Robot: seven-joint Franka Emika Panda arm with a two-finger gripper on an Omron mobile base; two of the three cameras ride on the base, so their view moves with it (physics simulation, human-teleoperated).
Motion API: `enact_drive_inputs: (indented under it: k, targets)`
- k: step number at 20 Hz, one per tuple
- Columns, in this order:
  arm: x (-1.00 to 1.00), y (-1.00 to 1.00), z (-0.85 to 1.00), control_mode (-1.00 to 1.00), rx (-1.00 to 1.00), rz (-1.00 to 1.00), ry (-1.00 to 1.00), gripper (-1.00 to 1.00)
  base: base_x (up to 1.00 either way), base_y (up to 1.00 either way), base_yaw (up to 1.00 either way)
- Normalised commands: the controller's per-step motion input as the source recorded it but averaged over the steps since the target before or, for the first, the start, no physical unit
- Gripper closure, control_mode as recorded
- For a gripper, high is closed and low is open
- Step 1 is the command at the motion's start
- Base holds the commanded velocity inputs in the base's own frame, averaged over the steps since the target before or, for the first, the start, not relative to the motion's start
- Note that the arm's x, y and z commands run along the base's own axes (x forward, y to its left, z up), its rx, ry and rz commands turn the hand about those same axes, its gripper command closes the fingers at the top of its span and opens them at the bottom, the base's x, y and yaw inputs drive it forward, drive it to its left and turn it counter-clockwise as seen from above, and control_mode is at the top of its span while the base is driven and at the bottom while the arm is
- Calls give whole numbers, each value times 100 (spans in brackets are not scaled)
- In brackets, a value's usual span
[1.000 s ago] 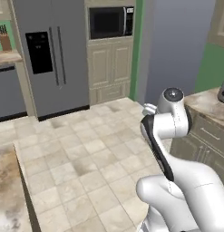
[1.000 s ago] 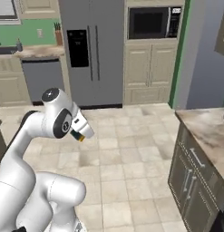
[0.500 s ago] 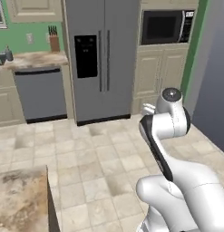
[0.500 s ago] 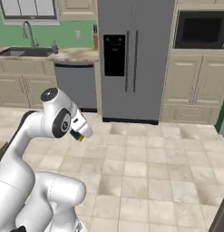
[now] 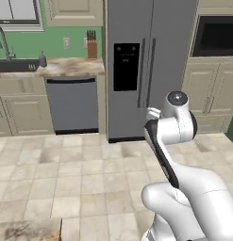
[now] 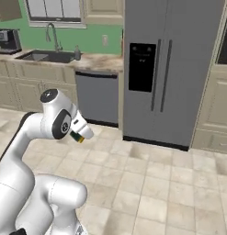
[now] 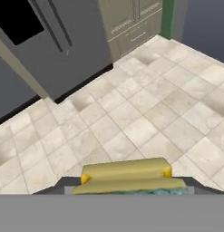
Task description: Restock the sink supplies by placing the sponge and soap dispenser on the counter and next to the sink. Make sure the soap dispenser is upright.
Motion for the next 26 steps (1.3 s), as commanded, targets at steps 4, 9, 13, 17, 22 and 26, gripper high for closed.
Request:
enact_drive_inputs:
  k: [4, 9, 13, 17, 22, 26]
  targets:
    - [0, 0, 0, 100, 0, 0, 0, 100, 100, 1, 28]
    - [0, 0, 0, 100, 0, 0, 0, 100, 100, 11, 17]
    - [0, 0, 0, 100, 0, 0, 0, 100, 100, 25, 11]
    - [0, 0, 0, 100, 0, 0, 0, 100, 100, 60, 3]
    - [0, 0, 0, 100, 0, 0, 0, 100, 100, 90, 0]
    - [0, 0, 0, 100, 0, 0, 0, 100, 100, 94, 0]
